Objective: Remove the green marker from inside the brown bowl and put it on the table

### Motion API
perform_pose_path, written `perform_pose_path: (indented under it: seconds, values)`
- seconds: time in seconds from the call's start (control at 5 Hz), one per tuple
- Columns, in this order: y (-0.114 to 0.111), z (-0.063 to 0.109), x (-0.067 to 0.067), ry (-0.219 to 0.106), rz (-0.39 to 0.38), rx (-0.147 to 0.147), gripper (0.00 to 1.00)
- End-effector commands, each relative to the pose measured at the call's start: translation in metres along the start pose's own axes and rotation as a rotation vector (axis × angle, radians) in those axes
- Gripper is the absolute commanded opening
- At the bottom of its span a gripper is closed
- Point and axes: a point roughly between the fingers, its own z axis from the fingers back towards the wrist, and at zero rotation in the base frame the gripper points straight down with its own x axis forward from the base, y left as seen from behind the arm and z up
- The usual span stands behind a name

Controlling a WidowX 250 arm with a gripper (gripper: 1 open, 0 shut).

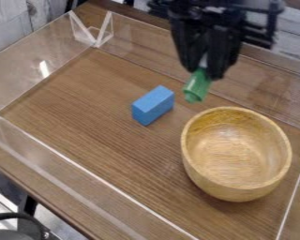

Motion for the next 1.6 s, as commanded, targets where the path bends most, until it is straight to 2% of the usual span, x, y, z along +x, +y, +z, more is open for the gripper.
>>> perform_pose_path:
  seconds: [0.0,0.2,0.4,0.8,1.0,1.4]
  values:
    - [-0.018,0.000,0.009,-0.054,-0.002,-0.014,0.00]
    - [0.000,0.006,0.001,-0.034,-0.034,-0.016,0.00]
    - [0.028,0.014,-0.012,-0.021,-0.016,-0.007,0.00]
    - [0.090,0.018,-0.041,-0.032,-0.067,-0.017,0.00]
    - [0.101,0.008,-0.047,-0.032,-0.062,-0.002,0.00]
    - [0.103,-0.036,-0.054,-0.039,-0.080,0.040,0.00]
